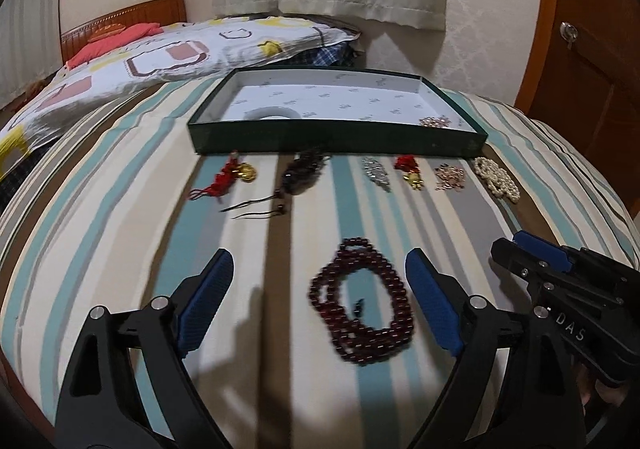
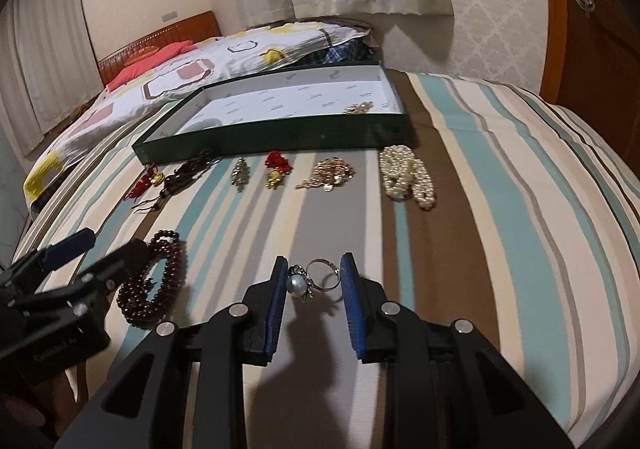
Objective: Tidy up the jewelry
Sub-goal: 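Grasp the dark red bead bracelet with the left tool, lifting it, then lower the bead bracelet into the box with the left tool while the right tool places the pearl ring, then grasp the red tassel pendant with the left tool, then hold the tassel pendant with the left tool while the right tool grasps the pearl necklace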
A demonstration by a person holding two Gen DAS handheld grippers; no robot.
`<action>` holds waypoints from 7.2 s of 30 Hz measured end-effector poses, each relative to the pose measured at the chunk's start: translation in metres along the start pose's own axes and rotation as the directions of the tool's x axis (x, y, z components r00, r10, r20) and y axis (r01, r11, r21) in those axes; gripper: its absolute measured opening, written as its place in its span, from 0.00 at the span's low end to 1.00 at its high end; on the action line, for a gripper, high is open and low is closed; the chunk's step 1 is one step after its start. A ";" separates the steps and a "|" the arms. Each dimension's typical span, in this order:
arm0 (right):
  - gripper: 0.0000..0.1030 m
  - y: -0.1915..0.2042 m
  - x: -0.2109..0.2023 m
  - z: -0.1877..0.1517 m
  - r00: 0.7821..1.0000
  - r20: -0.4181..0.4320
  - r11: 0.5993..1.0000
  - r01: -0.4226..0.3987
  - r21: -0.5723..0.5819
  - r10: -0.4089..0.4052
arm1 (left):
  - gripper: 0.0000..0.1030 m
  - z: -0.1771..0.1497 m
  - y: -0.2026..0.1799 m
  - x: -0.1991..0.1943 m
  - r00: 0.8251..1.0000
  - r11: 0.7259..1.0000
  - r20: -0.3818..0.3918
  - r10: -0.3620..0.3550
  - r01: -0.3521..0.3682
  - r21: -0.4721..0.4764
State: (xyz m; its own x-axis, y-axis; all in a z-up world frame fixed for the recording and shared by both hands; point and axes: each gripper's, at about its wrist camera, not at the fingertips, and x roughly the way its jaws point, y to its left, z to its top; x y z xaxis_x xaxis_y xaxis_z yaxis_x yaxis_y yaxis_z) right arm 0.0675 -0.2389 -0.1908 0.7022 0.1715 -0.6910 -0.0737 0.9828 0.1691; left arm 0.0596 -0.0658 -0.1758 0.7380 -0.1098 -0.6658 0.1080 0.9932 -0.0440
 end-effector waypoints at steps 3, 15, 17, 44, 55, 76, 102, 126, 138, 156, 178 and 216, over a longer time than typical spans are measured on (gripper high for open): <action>0.27 -0.003 -0.001 0.000 1.000 0.007 1.000 -0.003 0.012 0.003 | 0.87 -0.002 -0.009 0.002 1.000 1.000 0.012 0.010 -0.010 0.023; 0.27 -0.003 -0.001 -0.001 1.000 0.007 1.000 -0.005 0.014 0.005 | 0.77 -0.011 -0.007 0.022 0.999 0.999 -0.043 0.031 -0.031 0.019; 0.27 -0.002 0.000 -0.002 1.000 0.005 1.000 -0.004 0.012 0.004 | 0.70 -0.012 -0.007 0.021 0.999 0.999 -0.035 0.025 -0.024 0.025; 0.27 0.008 -0.008 0.008 0.998 0.056 1.000 -0.004 -0.020 0.005 | 0.19 0.003 -0.002 0.001 0.998 0.999 0.056 -0.010 0.007 0.050; 0.27 0.012 -0.007 0.053 0.992 0.129 0.999 -0.001 -0.045 0.007 | 0.19 0.053 0.004 0.003 0.992 0.999 0.125 -0.024 0.019 0.035; 0.27 0.010 0.106 0.138 0.997 0.055 0.995 -0.050 -0.089 0.055 | 0.19 0.138 -0.003 0.141 0.999 0.999 -0.023 -0.039 0.039 0.008; 0.35 -0.002 0.135 0.142 0.996 -0.070 0.997 -0.062 -0.043 0.059 | 0.50 0.143 0.004 0.171 0.988 0.997 -0.142 -0.066 0.061 -0.038; 0.35 0.009 0.065 0.118 0.999 0.044 0.998 -0.019 -0.057 0.021 | 0.56 0.127 0.027 0.086 1.000 0.996 0.001 -0.006 0.007 -0.093; 0.35 0.002 0.028 0.066 0.999 0.043 1.000 0.005 -0.027 -0.004 | 0.57 0.081 0.046 0.040 1.000 0.994 0.003 0.030 -0.029 -0.106; 0.35 0.009 0.019 0.031 1.000 0.025 0.999 0.012 -0.037 -0.011 | 0.57 0.037 0.082 0.027 0.995 0.984 -0.051 0.081 -0.088 -0.154; 0.35 -0.014 0.036 0.053 0.999 0.016 0.999 0.048 0.004 -0.048 | 0.50 0.064 0.089 0.074 0.990 0.984 -0.130 0.056 -0.076 -0.159; 0.35 -0.034 0.043 0.065 0.996 -0.016 0.996 0.083 0.046 -0.082 | 0.08 0.061 0.095 0.066 0.994 0.987 -0.107 0.005 -0.022 -0.157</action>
State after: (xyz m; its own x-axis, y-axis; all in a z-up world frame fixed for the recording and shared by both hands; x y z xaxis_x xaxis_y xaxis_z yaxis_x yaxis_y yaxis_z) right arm 0.1462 -0.2689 -0.1807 0.6947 0.0913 -0.7135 0.0172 0.9895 0.1433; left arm 0.1587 0.0191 -0.1787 0.6629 -0.0998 -0.7420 -0.0142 0.9892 -0.1457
